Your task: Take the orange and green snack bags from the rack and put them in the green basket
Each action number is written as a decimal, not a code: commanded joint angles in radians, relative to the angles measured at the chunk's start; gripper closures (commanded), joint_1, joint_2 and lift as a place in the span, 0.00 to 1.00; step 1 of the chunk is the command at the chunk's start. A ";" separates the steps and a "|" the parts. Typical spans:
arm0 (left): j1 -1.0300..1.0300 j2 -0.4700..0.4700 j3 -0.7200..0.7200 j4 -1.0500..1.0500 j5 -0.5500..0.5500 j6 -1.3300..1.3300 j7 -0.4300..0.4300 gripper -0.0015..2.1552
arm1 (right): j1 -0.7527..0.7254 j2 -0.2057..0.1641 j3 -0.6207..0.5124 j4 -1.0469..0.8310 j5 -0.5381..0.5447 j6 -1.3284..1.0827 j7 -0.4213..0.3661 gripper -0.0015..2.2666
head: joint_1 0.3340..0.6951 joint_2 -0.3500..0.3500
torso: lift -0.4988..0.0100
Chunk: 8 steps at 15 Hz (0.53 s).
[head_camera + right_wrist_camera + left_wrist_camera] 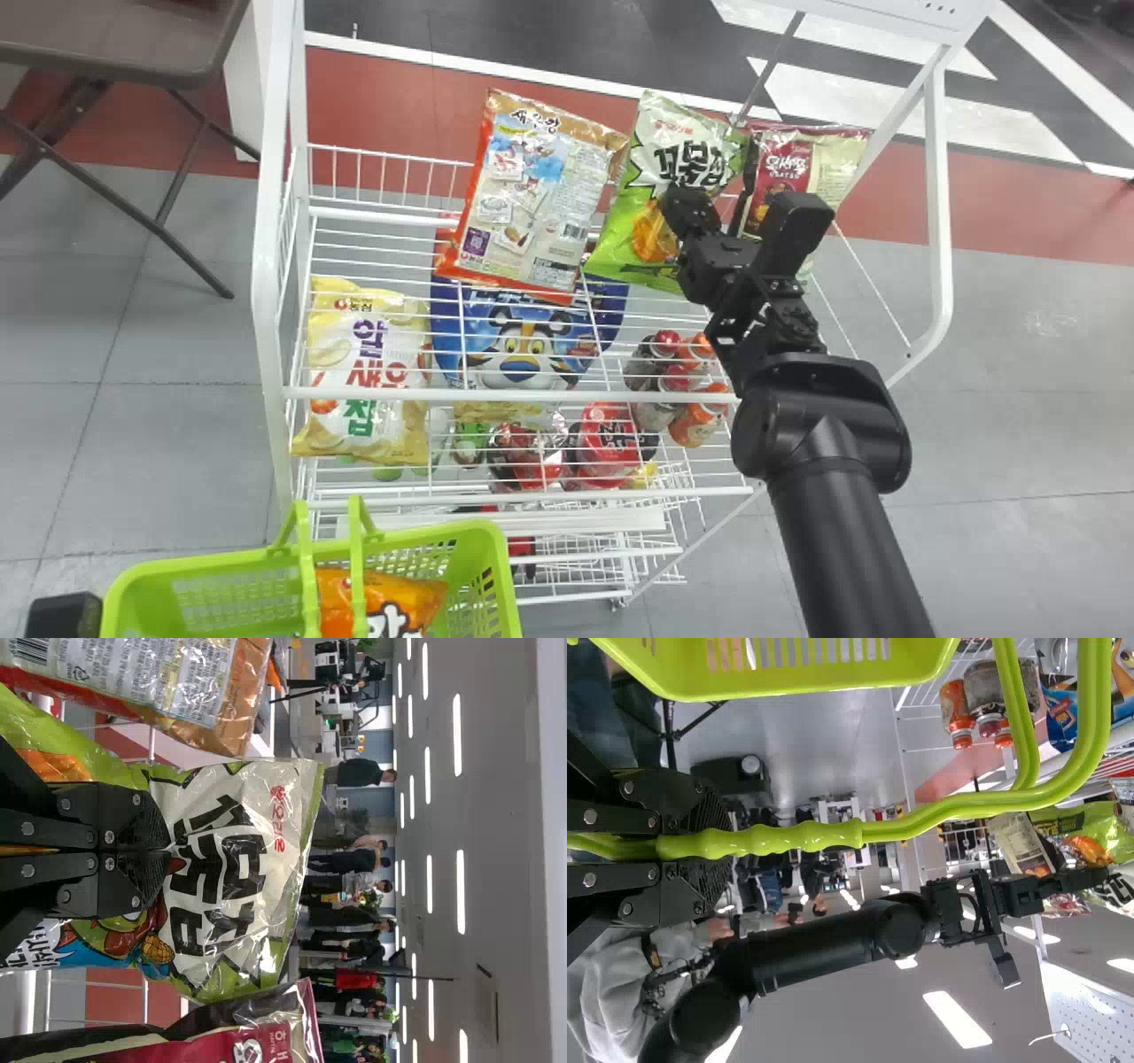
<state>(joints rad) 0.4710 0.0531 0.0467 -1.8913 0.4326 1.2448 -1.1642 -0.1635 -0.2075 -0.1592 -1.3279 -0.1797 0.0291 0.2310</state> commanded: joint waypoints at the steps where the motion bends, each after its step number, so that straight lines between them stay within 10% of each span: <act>1: 0.000 0.001 0.001 0.001 0.000 0.000 0.000 1.00 | -0.004 -0.001 -0.002 -0.020 -0.009 0.001 0.008 0.89 | 1.00 0.00 | 0.98; 8: 0.000 -0.001 -0.001 0.000 0.000 0.000 0.003 1.00 | 0.022 -0.007 -0.014 -0.111 -0.027 0.029 0.022 0.89 | 1.00 0.00 | 0.98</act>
<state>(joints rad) 0.4709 0.0521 0.0461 -1.8905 0.4326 1.2449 -1.1619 -0.1604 -0.2157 -0.1718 -1.3995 -0.1974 0.0411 0.2528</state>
